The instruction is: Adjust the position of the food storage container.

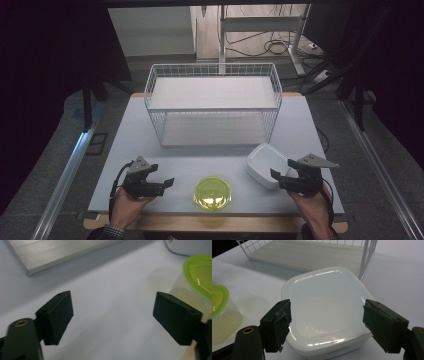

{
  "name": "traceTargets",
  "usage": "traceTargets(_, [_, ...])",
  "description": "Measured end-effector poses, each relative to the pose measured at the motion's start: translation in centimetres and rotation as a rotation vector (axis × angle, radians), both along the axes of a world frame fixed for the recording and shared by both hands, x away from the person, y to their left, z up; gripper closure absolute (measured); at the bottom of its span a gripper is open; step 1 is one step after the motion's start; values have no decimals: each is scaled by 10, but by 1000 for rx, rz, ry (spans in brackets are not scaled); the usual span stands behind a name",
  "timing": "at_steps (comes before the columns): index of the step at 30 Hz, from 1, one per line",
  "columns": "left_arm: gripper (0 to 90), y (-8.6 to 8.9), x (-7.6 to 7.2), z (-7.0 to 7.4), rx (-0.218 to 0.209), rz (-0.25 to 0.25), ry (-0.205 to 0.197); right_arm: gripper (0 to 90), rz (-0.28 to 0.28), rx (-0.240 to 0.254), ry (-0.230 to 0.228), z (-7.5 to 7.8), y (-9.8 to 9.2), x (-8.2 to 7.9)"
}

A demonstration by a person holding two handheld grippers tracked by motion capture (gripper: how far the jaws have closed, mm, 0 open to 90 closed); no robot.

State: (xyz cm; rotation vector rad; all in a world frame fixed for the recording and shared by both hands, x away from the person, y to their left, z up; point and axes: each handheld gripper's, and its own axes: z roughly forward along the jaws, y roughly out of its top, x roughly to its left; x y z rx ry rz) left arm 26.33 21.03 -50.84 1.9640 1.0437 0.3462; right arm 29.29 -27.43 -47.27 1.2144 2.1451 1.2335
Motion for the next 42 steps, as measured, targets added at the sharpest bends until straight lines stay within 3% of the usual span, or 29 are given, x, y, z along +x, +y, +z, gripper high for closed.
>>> traceTargets(2, [229, -2, -5, 6, 17, -22, -46, 248, 4, 2, 5, 0, 1, 0])
traceTargets(11, [396, -18, -16, 18, 8, -114, -87, 265, 7, -3, 1, 2, 3, -2])
traceTargets(14, [488, -30, -22, 27, -42, -174, -104, 269, 5, -6, -1, 2, 3, -2])
traceTargets(19, [660, -44, -30, 35, -77, -213, -129, 270, 3, -7, 0, 1, 3, -2])
traceTargets(23, [771, -56, -32, 35, -108, -242, -100, 270, 1, -11, -9, 1, 3, -2])
traceTargets(29, [894, -74, -36, 37, -121, -289, -49, 270, 1, -20, -20, 1, 4, -3])
traceTargets(34, [898, -97, -42, 36, -117, -350, -41, 270, 3, -31, -23, 0, 5, -3])
traceTargets(42, [898, -133, -50, 30, -84, -399, -28, 270, 13, -43, -30, 0, 6, -3])
